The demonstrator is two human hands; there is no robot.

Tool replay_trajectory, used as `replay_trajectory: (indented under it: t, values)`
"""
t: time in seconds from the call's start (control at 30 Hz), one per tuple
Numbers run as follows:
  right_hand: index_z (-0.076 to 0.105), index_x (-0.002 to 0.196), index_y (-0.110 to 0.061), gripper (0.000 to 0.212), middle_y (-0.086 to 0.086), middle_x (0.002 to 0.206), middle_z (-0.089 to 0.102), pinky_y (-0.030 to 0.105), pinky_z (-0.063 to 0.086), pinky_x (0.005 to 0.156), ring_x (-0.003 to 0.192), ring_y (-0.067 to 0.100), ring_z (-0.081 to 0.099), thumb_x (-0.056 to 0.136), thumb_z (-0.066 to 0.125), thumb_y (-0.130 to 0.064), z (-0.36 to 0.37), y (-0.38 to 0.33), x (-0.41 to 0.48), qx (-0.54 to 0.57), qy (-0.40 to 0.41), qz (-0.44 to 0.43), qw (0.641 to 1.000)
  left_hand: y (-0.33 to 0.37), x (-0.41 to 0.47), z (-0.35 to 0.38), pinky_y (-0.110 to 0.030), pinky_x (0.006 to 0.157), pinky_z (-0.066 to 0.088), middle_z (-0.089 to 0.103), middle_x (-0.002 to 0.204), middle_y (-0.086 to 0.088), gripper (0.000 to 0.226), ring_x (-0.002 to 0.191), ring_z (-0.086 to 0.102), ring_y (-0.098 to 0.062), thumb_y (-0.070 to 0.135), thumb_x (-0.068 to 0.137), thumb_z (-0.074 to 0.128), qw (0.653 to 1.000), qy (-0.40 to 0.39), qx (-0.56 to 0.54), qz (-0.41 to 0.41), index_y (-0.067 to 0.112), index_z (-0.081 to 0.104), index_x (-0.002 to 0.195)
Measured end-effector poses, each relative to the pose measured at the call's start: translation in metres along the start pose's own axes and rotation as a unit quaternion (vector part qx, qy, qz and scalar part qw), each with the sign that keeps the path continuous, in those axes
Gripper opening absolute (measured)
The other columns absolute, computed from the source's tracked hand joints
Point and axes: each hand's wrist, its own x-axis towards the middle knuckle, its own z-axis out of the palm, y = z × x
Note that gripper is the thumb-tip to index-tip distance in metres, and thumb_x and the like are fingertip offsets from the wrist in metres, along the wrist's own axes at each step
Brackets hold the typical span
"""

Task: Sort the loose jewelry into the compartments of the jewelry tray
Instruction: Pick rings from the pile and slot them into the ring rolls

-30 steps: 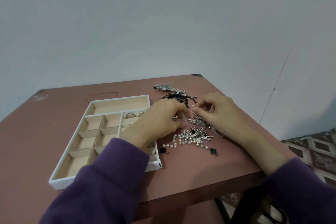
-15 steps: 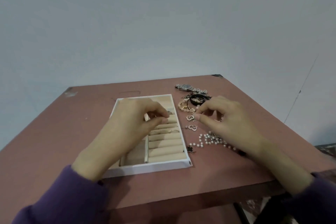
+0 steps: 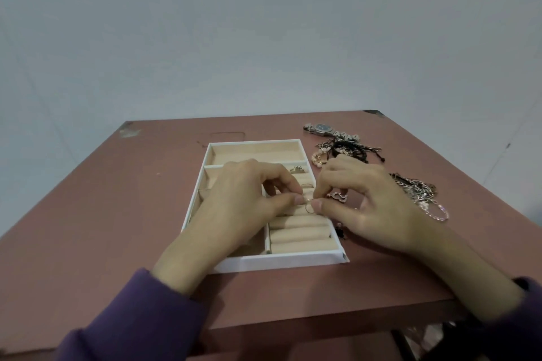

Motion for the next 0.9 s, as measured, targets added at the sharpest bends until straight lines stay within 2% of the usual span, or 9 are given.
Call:
replay_trajectory:
  t: [0.07, 0.13, 0.2, 0.3, 0.43, 0.57, 0.7, 0.9]
  values:
    - [0.062, 0.065, -0.013, 0.012, -0.002, 0.071, 0.055, 0.016, 0.036, 0.068, 0.075, 0.007, 0.047, 0.076, 0.066, -0.017, 0.0022, 0.0012, 0.0001, -0.015, 0.003, -0.011, 1.0, -0.0017, 0.0004, 0.0, -0.011, 0.059, 0.039, 0.064, 0.061, 0.019, 0.011, 0.066, 0.052, 0.005, 0.025, 0.069, 0.078, 1.0, 0.002, -0.007, -0.008, 0.03, 0.07, 0.064]
    - [0.062, 0.066, -0.013, 0.012, -0.002, 0.074, 0.055, 0.018, 0.036, 0.069, 0.075, 0.01, 0.047, 0.077, 0.065, -0.017, 0.0038, 0.0025, -0.0009, -0.04, 0.003, -0.031, 0.999, -0.0029, 0.0004, -0.0004, -0.013, 0.057, 0.038, 0.066, 0.066, 0.014, 0.011, 0.062, 0.05, 0.002, 0.027, 0.068, 0.078, 1.0, 0.006, -0.025, -0.012, 0.031, 0.07, 0.063]
    - [0.061, 0.067, -0.011, 0.012, -0.003, 0.075, 0.054, 0.019, 0.036, 0.068, 0.075, 0.012, 0.046, 0.077, 0.064, -0.015, 0.0039, 0.0032, -0.002, -0.067, 0.001, -0.048, 0.997, -0.0025, 0.0006, -0.0014, -0.011, 0.055, 0.037, 0.067, 0.068, 0.012, 0.011, 0.058, 0.048, 0.002, 0.026, 0.068, 0.078, 0.999, 0.01, -0.038, -0.014, 0.03, 0.069, 0.062]
    - [0.062, 0.067, -0.01, 0.01, -0.003, 0.075, 0.053, 0.017, 0.034, 0.068, 0.075, 0.009, 0.042, 0.077, 0.063, -0.013, 0.003, 0.0024, -0.0021, -0.095, 0.0, -0.058, 0.994, -0.0025, 0.0011, -0.002, -0.008, 0.053, 0.036, 0.064, 0.06, 0.012, 0.011, 0.053, 0.047, 0.002, 0.024, 0.068, 0.078, 0.999, 0.018, -0.048, -0.017, 0.027, 0.069, 0.062]
    - [0.064, 0.069, -0.012, 0.015, -0.003, 0.075, 0.052, 0.017, 0.034, 0.069, 0.075, 0.007, 0.04, 0.079, 0.058, -0.021, 0.0015, 0.001, -0.0028, -0.114, -0.002, -0.063, 0.991, -0.0038, 0.001, -0.0021, -0.008, 0.051, 0.035, 0.061, 0.059, 0.017, 0.007, 0.052, 0.047, 0.002, 0.022, 0.068, 0.078, 0.998, 0.019, -0.05, -0.02, 0.024, 0.072, 0.065]
    - [0.064, 0.069, -0.011, 0.023, 0.001, 0.073, 0.054, 0.021, 0.036, 0.068, 0.074, 0.012, 0.045, 0.083, 0.055, -0.027, 0.0008, 0.0012, -0.0034, -0.089, 0.012, -0.054, 0.994, -0.0042, 0.0007, -0.0021, -0.007, 0.05, 0.035, 0.058, 0.055, 0.023, 0.007, 0.05, 0.046, 0.003, 0.021, 0.069, 0.077, 0.998, 0.02, -0.05, -0.02, 0.024, 0.072, 0.066]
    - [0.063, 0.066, -0.012, 0.023, 0.001, 0.073, 0.055, 0.022, 0.037, 0.068, 0.074, 0.013, 0.048, 0.081, 0.057, -0.028, 0.0032, 0.0043, -0.0023, -0.067, 0.027, -0.04, 0.997, -0.0039, 0.0004, -0.0025, -0.007, 0.05, 0.035, 0.057, 0.055, 0.021, 0.008, 0.05, 0.046, 0.002, 0.021, 0.068, 0.078, 0.998, 0.022, -0.053, -0.017, 0.024, 0.072, 0.065]
    - [0.068, 0.074, -0.019, 0.012, -0.004, 0.074, 0.057, 0.014, 0.036, 0.069, 0.075, 0.005, 0.05, 0.077, 0.062, -0.029, 0.001, 0.0039, -0.0014, -0.027, 0.023, -0.01, 0.999, -0.0039, 0.0001, -0.0027, -0.006, 0.05, 0.036, 0.057, 0.054, 0.02, 0.009, 0.052, 0.047, 0.002, 0.02, 0.069, 0.078, 0.998, 0.022, -0.057, -0.017, 0.024, 0.071, 0.065]
